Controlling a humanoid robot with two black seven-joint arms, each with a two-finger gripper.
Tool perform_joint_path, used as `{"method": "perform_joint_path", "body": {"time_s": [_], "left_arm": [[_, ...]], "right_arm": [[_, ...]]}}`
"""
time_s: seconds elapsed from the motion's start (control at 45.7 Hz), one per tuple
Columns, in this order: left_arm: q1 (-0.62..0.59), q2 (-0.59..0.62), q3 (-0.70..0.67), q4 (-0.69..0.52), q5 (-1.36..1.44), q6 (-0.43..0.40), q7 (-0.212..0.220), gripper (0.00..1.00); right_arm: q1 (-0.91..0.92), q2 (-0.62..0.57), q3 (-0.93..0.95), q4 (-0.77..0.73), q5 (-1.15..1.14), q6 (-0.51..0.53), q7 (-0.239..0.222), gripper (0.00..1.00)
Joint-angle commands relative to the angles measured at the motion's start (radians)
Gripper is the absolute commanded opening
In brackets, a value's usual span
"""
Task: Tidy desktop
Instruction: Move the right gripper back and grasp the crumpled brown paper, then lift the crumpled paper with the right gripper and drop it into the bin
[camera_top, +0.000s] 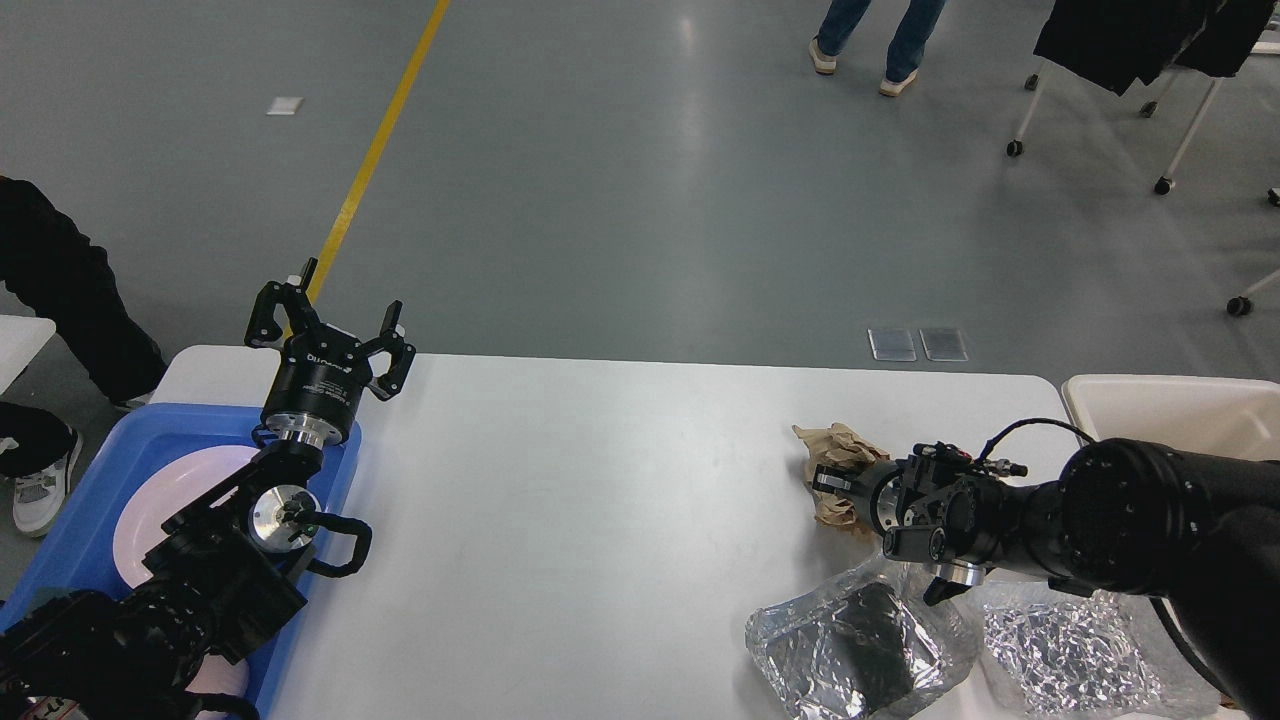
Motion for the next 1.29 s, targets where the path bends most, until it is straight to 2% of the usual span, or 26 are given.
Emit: {"method": "perform_joint_path", "body": {"time_s": [0.0,0.131,0.35,0.438,0.613,0.722,0.854,0.963,1.27], "left_arm": [[0.000,0.000,0.000,0.000,0.001,0.000,0.001,0.97],[0.000,0.000,0.000,0.000,-0.001,0.000,0.001,0.97],[0.002,0.001,0.000,0.000,-0.001,0.000,-0.001,0.97],[0.002,0.001,0.000,0.000,-0.001,0.000,-0.001,0.97],[0.002,0.001,0.000,0.000,0.001,0.000,-0.001,0.97],[0.000,0.001,0.000,0.000,-0.001,0.000,-0.001,0.97],[0.000,0.000,0.000,0.000,-0.001,0.000,-0.001,0.97],[0.000,0.001,0.000,0.000,-0.001,0.000,-0.001,0.97],[0.000,0.001,0.000,0.000,-0.001,0.000,-0.001,0.97]], "right_arm": [[0.073,-0.023,-0.003,0.073,-0.004,0.011,0.009,0.00],[0.247,-0.098,0.005,0.229,-0.008,0.054,0.021,0.00],[0.599,-0.244,0.051,0.461,-0.008,0.350,0.025,0.00],[0.720,-0.293,0.065,0.554,-0.009,0.439,0.028,0.00],[0.929,-0.308,0.068,0.748,-0.011,0.468,0.028,0.00],[0.972,-0.307,0.069,0.817,-0.015,0.468,0.026,0.00],[0.940,-0.334,0.054,0.797,-0.069,0.453,0.025,0.00],[0.851,-0.376,0.004,0.711,-0.173,0.425,0.021,0.00],[0.440,-0.494,-0.069,0.204,-0.224,0.405,0.025,0.00]]}}
